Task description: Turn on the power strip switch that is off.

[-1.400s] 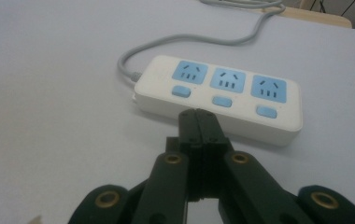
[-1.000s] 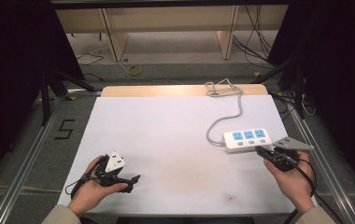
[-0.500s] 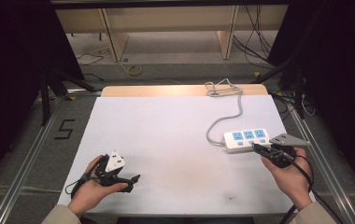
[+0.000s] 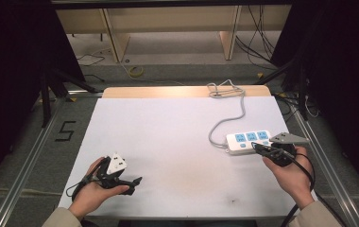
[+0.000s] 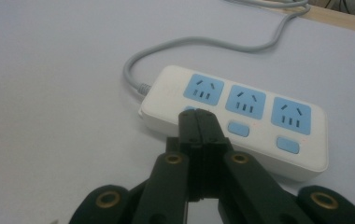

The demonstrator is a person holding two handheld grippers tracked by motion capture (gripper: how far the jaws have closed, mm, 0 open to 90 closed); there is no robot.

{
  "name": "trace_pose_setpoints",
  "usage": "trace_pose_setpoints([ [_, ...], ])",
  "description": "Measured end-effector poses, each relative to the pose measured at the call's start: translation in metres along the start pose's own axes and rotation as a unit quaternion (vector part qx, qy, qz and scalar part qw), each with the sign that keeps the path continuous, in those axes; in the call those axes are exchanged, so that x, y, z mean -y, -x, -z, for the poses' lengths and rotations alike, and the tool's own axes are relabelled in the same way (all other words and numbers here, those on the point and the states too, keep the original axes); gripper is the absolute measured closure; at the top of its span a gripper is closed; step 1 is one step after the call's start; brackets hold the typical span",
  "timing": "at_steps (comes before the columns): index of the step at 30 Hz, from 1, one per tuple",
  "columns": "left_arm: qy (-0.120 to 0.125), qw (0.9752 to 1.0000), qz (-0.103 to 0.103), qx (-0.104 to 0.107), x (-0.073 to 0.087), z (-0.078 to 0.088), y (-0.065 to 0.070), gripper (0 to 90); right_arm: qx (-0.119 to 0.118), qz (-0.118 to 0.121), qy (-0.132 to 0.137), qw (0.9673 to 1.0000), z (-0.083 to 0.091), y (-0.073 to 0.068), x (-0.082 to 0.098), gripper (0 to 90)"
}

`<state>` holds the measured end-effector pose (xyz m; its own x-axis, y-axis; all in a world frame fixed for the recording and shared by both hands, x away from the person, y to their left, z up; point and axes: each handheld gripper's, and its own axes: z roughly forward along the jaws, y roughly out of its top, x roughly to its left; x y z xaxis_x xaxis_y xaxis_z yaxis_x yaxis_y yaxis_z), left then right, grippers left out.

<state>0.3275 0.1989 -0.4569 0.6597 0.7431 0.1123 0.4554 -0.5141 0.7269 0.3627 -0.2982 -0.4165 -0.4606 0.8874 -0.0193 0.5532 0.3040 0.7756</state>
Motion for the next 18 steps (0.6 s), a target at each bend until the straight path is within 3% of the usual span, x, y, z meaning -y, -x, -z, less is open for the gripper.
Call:
trace_pose_setpoints([
  [18,0.001,1.0,0.0,0.003,-0.001,-0.0008,0.0007,11.0,0.001,-0.004,-0.009,0.9999,-0.0035,0.0026,-0.0076,90.0],
])
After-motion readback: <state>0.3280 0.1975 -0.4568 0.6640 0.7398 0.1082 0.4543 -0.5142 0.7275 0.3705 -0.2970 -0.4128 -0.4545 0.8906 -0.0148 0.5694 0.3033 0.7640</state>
